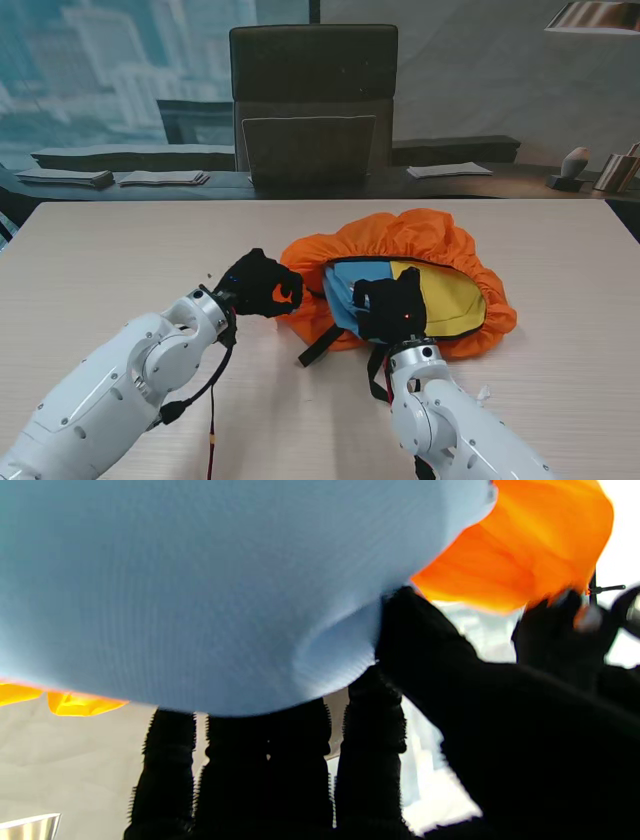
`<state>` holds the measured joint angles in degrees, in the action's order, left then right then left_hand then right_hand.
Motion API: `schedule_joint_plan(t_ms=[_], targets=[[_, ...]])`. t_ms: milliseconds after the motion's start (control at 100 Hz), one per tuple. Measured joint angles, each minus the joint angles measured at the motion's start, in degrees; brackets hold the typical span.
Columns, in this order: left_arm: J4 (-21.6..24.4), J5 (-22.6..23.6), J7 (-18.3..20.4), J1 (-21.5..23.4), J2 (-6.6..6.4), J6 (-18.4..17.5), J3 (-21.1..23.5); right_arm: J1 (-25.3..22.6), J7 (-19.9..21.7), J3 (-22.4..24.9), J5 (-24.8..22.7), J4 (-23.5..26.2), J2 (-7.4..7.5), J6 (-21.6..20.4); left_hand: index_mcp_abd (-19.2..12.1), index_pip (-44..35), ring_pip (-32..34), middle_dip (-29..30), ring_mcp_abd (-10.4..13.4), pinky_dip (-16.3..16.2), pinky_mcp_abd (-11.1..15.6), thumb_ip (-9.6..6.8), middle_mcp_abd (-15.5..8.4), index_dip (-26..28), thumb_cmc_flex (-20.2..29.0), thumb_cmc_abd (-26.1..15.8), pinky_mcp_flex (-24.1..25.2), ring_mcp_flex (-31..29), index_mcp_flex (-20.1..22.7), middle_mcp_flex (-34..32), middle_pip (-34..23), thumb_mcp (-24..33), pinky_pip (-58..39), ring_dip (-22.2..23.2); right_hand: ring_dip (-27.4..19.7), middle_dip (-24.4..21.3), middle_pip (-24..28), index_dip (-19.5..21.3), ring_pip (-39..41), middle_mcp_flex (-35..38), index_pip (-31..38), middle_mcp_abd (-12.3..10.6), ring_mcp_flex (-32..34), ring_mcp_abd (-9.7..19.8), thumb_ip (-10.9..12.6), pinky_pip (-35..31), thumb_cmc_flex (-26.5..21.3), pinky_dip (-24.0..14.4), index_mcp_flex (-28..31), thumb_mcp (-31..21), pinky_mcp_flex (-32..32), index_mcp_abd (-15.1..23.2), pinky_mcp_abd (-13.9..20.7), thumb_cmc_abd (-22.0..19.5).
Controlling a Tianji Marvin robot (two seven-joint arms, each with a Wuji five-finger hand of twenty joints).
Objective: Fit a rain cover over a backpack
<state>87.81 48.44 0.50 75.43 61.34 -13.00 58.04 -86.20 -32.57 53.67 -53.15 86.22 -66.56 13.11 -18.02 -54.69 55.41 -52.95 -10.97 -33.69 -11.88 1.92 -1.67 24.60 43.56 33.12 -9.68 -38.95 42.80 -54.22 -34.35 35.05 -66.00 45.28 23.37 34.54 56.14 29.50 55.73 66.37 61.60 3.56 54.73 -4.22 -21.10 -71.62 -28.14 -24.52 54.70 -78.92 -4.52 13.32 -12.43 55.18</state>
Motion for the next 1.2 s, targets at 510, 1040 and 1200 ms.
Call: schedule_joint_plan(t_ms=[510, 1040, 1200], targets=[[-17.0, -3.4, 2.1, -13.6, -0.38, 5.8, -16.7, 1.2, 0.4, -1.1, 1.2, 2.4, -0.57, 0.3, 3.9, 15.0, 10.4, -6.9, 0.1, -4.4, 0.0, 0.09, -1.4, -3.4, 2.0, -6.2, -6.1, -7.9, -21.2, -1.9, -3.2, 1.4, -7.8, 6.4, 0.1, 0.1, 0.0, 0.8, 0.2, 0.0, -0.1, 0.1, 0.0, -0.2, 0.0, -0.6, 0.0, -0.3, 0.0, 0.0, -0.1, -0.5, 0.0, 0.0], [-32.0, -13.7, 2.6, -26.4, 4.83, 6.0, -32.5, 0.2, 0.3, -1.1, 3.5, 3.5, -1.28, 0.9, 6.3, 40.1, 10.6, -11.7, 2.8, -4.4, 1.3, 0.09, -4.2, -14.1, 2.1, -6.5, -5.9, -6.4, -31.9, 8.7, -8.4, 1.3, -7.9, 5.1, 0.1, 0.6, 0.1, 1.5, 0.7, 0.0, -0.1, 0.6, 0.0, -0.7, 0.0, -0.6, -0.7, -0.4, 0.0, 0.0, -0.2, -0.5, -0.1, 0.1], [-35.7, -17.1, 3.8, -29.1, 6.56, 6.0, -34.9, 0.0, 0.5, -1.0, 3.4, 3.8, -1.26, 0.6, 10.2, 46.4, 11.9, -11.2, 3.4, -4.4, 1.6, 0.09, -5.1, -17.4, 2.0, -5.8, -5.3, -6.1, -31.9, 9.6, -12.7, 1.4, -7.9, 5.1, 0.1, 0.6, 0.1, 1.5, 0.7, 0.0, -0.1, 0.6, 0.0, -0.7, 0.0, -0.6, -0.7, -0.4, 0.0, 0.0, -0.2, -0.5, -0.1, 0.1]])
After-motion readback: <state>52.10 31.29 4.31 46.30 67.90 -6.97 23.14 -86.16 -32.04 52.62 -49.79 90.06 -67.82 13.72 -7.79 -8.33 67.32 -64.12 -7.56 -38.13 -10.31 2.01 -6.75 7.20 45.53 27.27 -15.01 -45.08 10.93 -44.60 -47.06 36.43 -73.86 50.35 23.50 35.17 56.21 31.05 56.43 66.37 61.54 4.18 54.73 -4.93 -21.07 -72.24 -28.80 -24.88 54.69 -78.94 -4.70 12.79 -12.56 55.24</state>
